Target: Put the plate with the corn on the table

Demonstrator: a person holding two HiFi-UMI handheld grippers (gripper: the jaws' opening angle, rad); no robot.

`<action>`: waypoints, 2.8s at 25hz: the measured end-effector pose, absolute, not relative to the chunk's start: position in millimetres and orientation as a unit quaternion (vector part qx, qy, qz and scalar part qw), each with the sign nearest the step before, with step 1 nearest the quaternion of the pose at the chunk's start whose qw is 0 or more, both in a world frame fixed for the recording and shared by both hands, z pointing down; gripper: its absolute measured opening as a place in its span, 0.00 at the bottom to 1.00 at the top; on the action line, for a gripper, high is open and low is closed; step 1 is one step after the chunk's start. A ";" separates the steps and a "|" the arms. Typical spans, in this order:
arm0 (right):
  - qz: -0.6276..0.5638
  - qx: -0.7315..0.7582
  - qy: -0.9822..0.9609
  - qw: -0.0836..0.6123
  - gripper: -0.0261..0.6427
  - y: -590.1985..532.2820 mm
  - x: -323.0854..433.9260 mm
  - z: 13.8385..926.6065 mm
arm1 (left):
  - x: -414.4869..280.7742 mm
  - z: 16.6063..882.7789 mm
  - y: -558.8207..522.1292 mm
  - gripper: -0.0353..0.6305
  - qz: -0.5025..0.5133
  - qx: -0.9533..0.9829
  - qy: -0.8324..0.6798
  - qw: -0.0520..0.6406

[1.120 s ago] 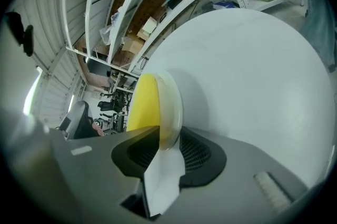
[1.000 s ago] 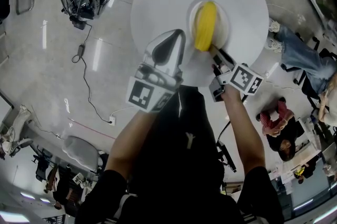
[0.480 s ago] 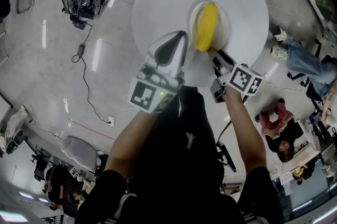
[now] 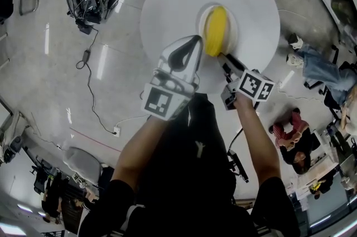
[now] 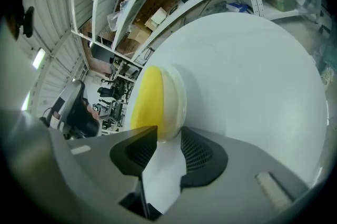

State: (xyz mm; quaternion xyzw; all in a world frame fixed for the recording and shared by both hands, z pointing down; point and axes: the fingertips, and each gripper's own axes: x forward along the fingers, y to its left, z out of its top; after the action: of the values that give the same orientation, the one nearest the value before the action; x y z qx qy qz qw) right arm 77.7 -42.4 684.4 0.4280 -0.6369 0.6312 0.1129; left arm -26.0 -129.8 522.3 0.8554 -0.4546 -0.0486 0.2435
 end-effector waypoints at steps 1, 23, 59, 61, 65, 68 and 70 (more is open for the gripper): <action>0.631 0.428 -0.637 0.113 0.26 -42.3 78.3 684.4 | -24.1 520.2 -130.6 0.06 -0.049 0.856 -0.455 0.240; 0.618 0.436 -0.644 0.114 0.19 -26.5 83.2 658.2 | -10.2 490.3 -128.8 0.06 -0.025 0.851 -0.482 0.206; 0.485 0.473 -0.731 0.083 0.05 -49.4 86.7 525.7 | 3.7 427.2 -73.3 0.06 0.013 0.854 -0.493 0.168; 0.470 0.478 -0.739 0.073 0.05 -50.6 87.8 508.8 | 6.6 421.5 -68.1 0.06 0.008 0.854 -0.492 0.167; 0.438 0.484 -0.755 0.056 0.05 -49.6 85.3 476.5 | 7.3 406.6 -58.5 0.06 -0.001 0.854 -0.495 0.160; 0.416 0.488 -0.766 0.048 0.05 -43.2 86.1 457.0 | 7.8 395.0 -48.5 0.06 -0.007 0.854 -0.496 0.153; 0.399 0.492 -0.772 0.045 0.05 -38.3 88.0 445.3 | 7.2 388.1 -41.8 0.06 -0.012 0.854 -0.498 0.149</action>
State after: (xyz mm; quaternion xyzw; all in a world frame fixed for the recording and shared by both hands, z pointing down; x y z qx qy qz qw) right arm 88.0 -38.3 445.3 0.4921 -0.7725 0.3989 0.0454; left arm 7.2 -41.8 388.1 0.8544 -0.4975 -0.0116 0.1492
